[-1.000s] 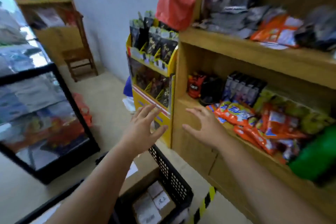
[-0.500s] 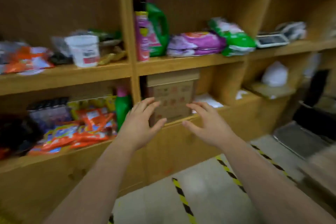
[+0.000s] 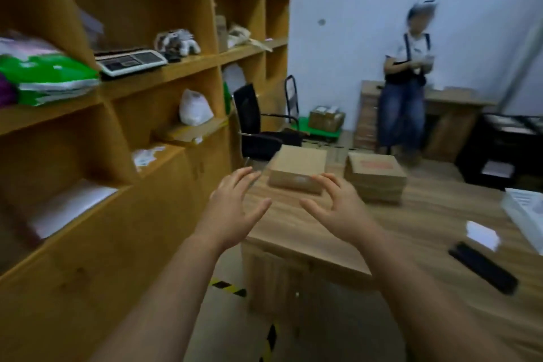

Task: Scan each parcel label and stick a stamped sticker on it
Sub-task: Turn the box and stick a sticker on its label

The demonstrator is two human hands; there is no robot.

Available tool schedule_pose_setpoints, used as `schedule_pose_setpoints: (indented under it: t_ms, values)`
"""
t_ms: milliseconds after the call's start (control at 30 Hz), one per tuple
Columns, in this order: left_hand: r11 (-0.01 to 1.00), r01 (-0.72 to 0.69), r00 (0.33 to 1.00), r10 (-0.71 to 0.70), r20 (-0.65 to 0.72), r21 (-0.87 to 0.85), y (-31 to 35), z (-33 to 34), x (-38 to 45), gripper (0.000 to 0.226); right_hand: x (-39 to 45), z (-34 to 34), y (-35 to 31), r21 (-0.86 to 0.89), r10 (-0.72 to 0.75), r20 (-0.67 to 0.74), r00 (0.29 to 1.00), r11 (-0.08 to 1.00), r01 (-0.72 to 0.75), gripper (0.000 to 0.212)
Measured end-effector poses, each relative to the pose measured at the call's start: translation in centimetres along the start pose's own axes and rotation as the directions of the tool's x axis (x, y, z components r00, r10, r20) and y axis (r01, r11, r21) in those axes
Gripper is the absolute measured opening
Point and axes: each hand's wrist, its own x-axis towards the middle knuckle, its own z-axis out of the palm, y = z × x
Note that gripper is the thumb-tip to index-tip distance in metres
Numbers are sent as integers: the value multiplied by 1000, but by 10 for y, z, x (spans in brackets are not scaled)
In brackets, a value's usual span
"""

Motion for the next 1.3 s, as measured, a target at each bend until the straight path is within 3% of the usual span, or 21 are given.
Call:
schedule_pose_setpoints:
  t_ms: [333, 533, 867, 1133, 1300]
  values:
    - [996, -42, 984, 55, 169, -78, 58, 120, 109, 62, 36, -64, 134, -4, 194, -67, 979, 981, -195, 68]
    - [992, 2, 966, 30, 256, -125, 41, 195, 177, 62, 92, -56, 201, -36, 280, -51, 959, 959, -282, 68]
    - [991, -48, 917, 93, 388, -124, 7, 298, 325, 61, 219, -55, 287, -57, 429, -99, 898, 898, -435, 66]
    - [993, -17, 866, 74, 495, -118, 4, 373, 369, 60, 255, -51, 360, -111, 521, -86, 849, 842, -527, 65]
    - [994, 72, 817, -10, 576, -84, 17, 421, 385, 64, 277, -59, 406, -186, 529, -75, 845, 825, -533, 61]
